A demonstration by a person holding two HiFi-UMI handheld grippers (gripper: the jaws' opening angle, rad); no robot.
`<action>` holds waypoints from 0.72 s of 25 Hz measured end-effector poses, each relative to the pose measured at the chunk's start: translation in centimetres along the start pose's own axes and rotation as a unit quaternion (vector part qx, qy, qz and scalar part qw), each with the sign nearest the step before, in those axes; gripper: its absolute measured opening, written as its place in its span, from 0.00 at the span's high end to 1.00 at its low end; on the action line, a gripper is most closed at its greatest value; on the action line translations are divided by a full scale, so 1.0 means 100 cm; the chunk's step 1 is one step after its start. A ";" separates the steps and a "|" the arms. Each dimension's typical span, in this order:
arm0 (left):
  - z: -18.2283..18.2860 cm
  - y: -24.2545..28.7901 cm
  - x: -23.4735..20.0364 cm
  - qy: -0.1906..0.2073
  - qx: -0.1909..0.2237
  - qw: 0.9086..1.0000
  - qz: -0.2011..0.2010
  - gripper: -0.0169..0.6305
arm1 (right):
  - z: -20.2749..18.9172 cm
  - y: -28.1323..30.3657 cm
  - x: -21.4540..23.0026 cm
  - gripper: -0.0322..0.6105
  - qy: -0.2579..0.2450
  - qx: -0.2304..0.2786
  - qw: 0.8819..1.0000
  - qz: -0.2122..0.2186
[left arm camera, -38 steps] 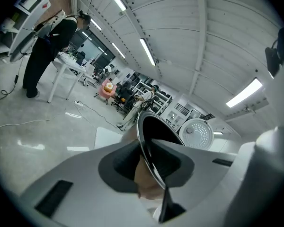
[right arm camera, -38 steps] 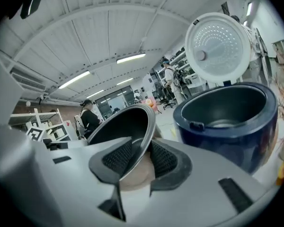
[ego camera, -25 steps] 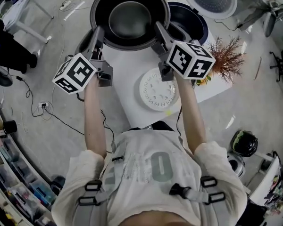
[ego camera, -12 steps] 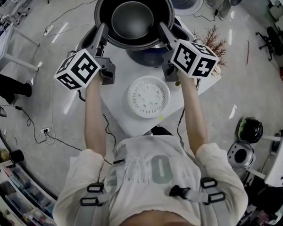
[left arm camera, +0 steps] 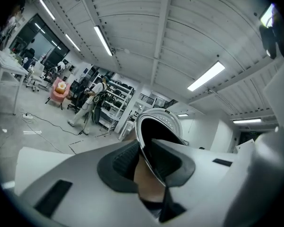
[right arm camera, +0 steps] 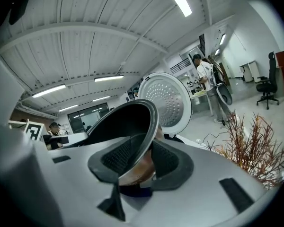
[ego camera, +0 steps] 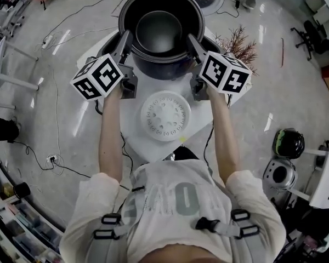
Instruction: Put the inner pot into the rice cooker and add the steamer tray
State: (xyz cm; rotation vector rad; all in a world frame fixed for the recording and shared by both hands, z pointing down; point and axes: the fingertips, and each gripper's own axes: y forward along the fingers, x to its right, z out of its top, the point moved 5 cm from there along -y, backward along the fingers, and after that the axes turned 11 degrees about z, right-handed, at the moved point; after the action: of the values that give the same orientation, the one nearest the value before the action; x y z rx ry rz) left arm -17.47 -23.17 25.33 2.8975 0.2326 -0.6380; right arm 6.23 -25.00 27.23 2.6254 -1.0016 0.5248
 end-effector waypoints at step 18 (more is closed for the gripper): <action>-0.026 0.034 0.002 0.031 -0.045 0.999 0.007 0.84 | -0.022 0.006 0.038 0.72 0.018 -0.039 0.998 -0.034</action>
State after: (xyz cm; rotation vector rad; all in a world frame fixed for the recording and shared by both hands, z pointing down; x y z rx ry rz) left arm -15.60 -25.90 28.03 2.8329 0.2435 -0.5226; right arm 7.94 -26.77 30.89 2.5613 -0.8986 0.5044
